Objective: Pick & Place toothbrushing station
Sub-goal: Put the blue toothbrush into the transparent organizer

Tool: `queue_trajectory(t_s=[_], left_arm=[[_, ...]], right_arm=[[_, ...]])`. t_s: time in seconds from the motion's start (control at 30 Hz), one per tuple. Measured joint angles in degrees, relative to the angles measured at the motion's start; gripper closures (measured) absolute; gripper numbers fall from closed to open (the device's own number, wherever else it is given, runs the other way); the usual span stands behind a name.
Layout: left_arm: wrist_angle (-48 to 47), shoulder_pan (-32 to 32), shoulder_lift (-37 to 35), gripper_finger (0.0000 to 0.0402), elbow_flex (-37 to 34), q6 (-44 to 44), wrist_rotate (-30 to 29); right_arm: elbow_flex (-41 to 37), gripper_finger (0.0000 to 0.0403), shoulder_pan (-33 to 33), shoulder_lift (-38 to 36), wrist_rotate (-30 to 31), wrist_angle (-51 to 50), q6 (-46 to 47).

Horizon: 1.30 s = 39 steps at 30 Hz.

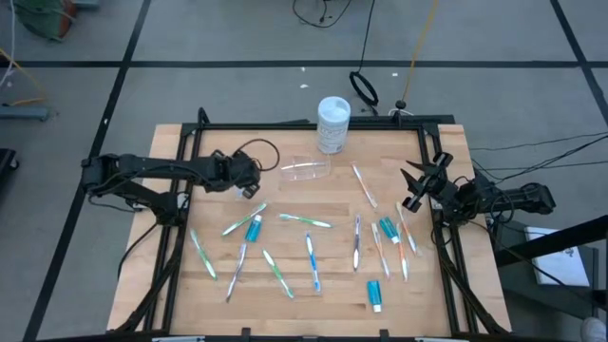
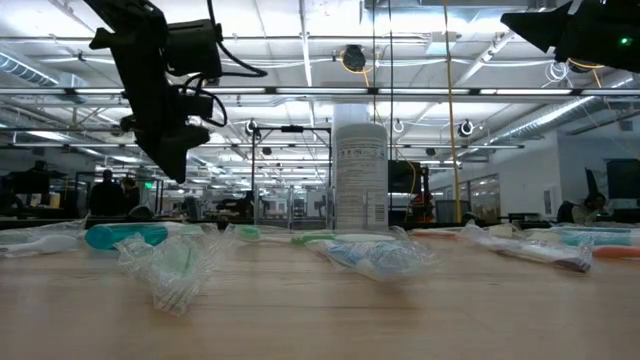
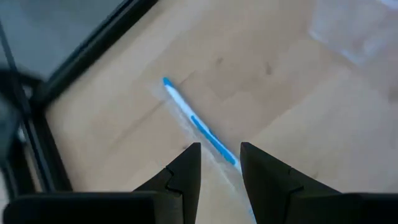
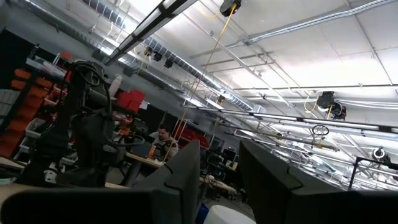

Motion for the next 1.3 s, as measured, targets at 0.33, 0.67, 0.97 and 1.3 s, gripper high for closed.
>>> queue_trajectory(t_s=[0.33, 0.67, 0.97, 1.3], left_arm=[[0.4, 1.8, 0.0, 0.0284, 0.0, 73.5, 1.1], [0.4, 3.6, 2.2, 0.0284, -1.0, 100.2, 10.5], [4.3, 3.6, 13.1, 0.0284, -2.1, 117.5, 10.1], [10.8, 3.6, 20.5, 0.0296, -1.8, 120.4, 6.3]], right_arm=[[0.0, 0.0298, 0.0, 0.0, 0.0, 0.2, -0.7], [0.0, 0.0298, 0.0, 0.0, 0.0, 0.2, 0.1], [0.0, 0.0298, 0.0, 0.0, 0.0, 0.3, 0.0], [0.0, 0.0298, 0.0, 0.0, 0.0, 0.3, -0.2]])
